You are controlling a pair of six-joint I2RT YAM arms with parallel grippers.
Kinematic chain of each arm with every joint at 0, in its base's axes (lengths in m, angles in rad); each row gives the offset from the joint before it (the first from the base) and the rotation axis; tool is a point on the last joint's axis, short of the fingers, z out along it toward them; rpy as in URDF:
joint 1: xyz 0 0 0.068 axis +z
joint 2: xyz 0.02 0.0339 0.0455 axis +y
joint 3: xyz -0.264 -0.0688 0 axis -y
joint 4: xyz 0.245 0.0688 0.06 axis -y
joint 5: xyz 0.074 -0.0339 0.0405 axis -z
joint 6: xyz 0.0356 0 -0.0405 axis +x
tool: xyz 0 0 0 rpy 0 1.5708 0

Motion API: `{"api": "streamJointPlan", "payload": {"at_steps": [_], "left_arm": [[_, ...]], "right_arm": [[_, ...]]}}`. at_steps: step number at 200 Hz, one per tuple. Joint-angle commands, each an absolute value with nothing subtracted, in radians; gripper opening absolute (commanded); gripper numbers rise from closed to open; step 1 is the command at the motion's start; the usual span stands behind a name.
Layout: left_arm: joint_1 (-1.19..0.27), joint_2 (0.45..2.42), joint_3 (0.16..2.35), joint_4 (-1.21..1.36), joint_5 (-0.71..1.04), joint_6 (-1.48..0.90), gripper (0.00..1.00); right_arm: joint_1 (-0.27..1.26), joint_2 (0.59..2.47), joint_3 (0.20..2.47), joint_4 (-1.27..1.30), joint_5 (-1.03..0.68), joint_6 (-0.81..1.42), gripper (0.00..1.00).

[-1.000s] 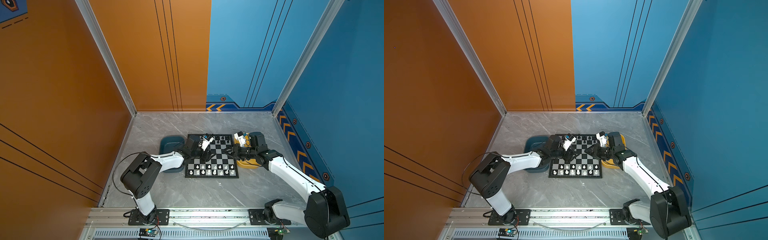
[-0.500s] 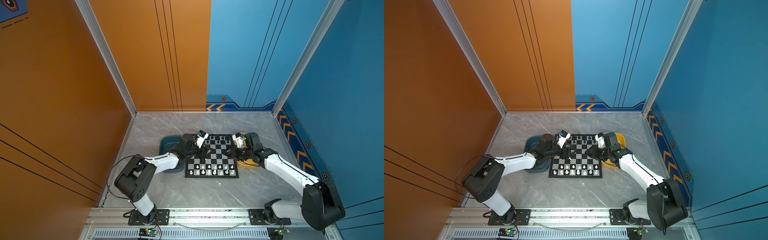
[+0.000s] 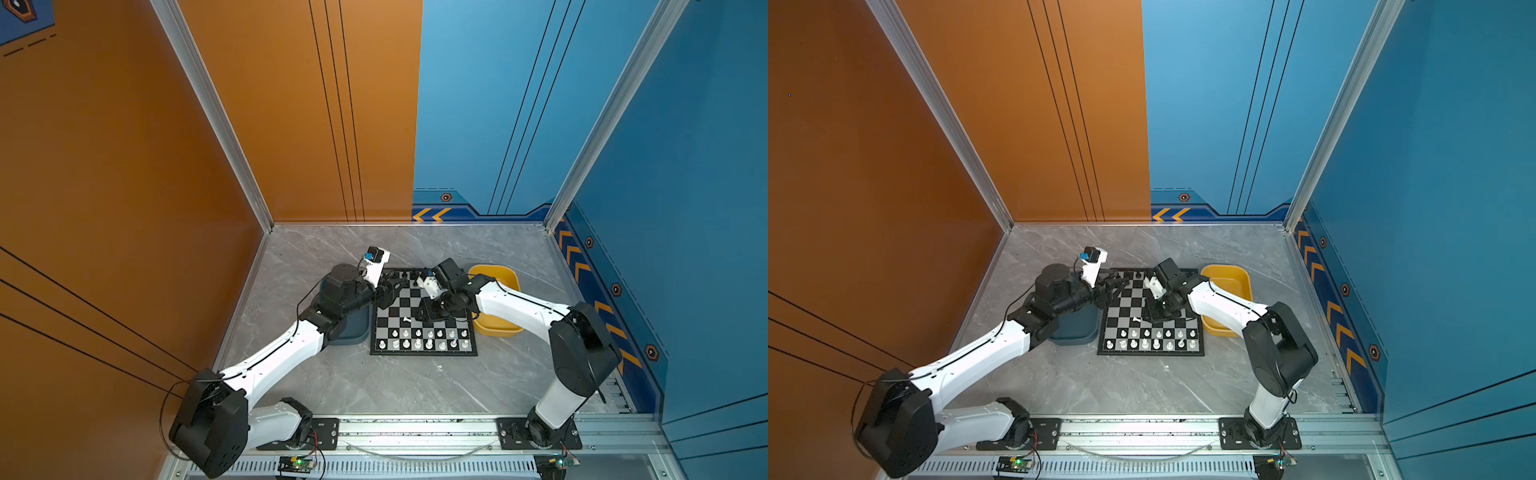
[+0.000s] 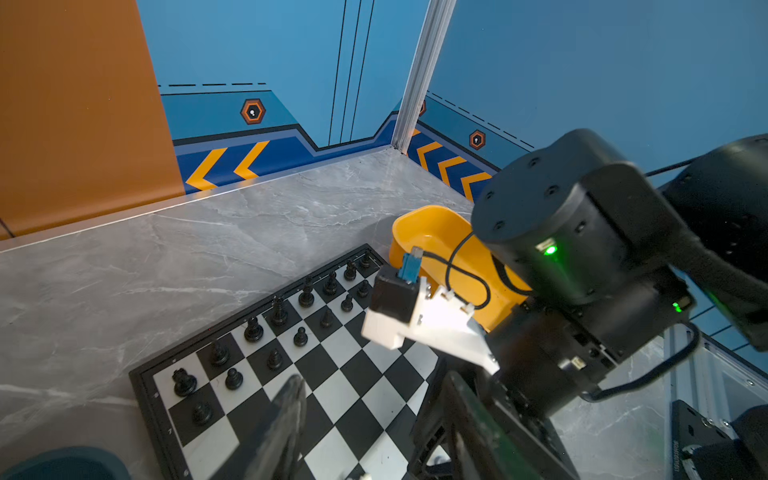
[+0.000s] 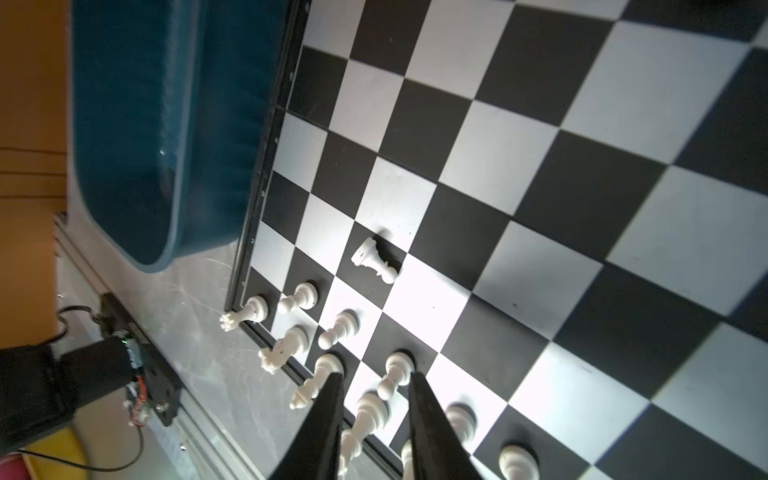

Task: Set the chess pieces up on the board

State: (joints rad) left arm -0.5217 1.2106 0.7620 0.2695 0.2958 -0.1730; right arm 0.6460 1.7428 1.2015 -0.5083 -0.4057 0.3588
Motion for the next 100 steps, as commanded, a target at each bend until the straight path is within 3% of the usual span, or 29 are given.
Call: {"api": "streamJointPlan", "payload": {"at_steps": [1, 100], "left_arm": [[-0.509, 1.179, 0.734, 0.211, 0.258, -0.153, 0.55], [-0.502, 1.146, 0.723, 0.187, 0.251, -0.15, 0.55]], "right_arm": [[0.67, 1.779, 1.253, -0.609, -0.331, 0.279, 0.3], [0.693, 1.894, 1.368, -0.63, -0.261, 0.204, 0.34]]}}
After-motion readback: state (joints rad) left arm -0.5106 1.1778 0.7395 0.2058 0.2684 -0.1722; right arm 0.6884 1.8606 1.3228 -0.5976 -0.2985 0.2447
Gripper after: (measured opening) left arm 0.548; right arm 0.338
